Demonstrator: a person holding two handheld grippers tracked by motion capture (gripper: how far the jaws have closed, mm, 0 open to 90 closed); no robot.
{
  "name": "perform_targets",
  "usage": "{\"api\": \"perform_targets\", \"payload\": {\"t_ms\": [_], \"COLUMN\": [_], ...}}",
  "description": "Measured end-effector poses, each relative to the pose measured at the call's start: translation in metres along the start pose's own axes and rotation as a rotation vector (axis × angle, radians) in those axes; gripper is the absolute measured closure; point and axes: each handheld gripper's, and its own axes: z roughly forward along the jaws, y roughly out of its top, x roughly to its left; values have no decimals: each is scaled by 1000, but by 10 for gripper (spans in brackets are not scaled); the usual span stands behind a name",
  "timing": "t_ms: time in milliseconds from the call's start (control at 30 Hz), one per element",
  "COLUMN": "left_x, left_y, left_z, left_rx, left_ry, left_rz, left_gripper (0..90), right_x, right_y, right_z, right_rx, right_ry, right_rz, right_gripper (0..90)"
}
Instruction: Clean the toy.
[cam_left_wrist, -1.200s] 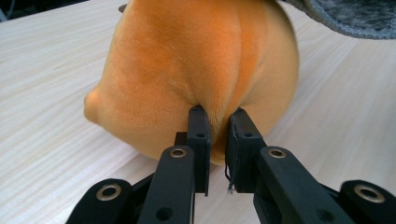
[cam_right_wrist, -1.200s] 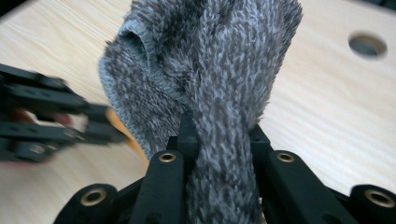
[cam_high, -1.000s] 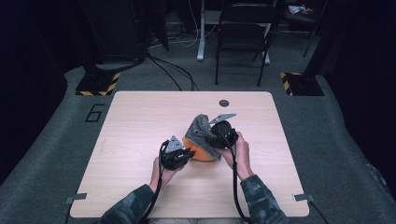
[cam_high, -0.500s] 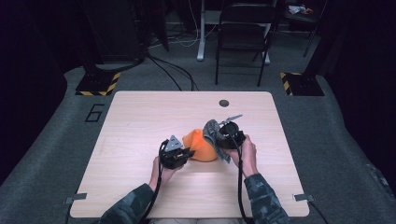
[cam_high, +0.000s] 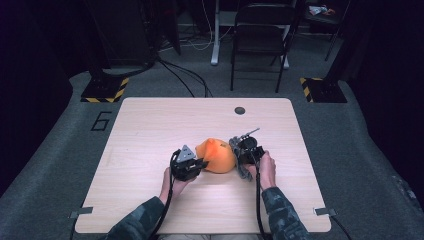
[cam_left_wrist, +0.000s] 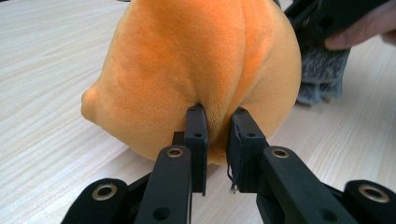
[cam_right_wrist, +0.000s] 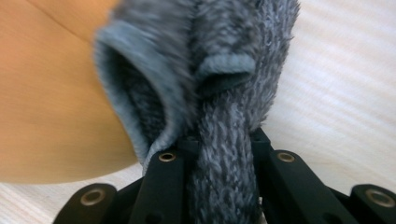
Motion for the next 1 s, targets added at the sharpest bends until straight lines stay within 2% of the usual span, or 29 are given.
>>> {"api": "perform_targets", "payload": {"t_ms": [233,433,533,600,633,700,767,867,933,1000], "left_x": [3,3,4,4,5,5,5,5,5,5], "left_y": [-1,-1,-1,-1,-1,-1,-1,-1,-1,-1], "left_z": [-1,-1,-1,-1,-1,-2,-2,-2,-2,-2], "left_rx": [0,0,3,-1,0,2,6,1,3,5], "left_ry": [1,3,2,8,8,10,4,12,12,15], "left_rz": [-10,-13,-12,-18,-14,-8,-13,-10,-8,-4], "left_gripper": [789,787,788,788,788,787,787,786,785,784], "right_x": [-6,-6,-8,-9,-8,-8,-4,8,17,26], "right_y": [-2,-2,0,2,4,9,15,21,24,24], "right_z": [7,6,1,-8,-16,-35,-57,-82,-88,-83], "right_rx": [18,22,17,2,-16,-75,-130,-197,-190,-160], "right_ry": [47,40,9,-2,3,8,37,60,92,112], "right_rz": [34,25,2,-5,7,2,-10,-43,-71,-101], "right_gripper": [744,743,744,745,744,745,745,744,745,744]}}
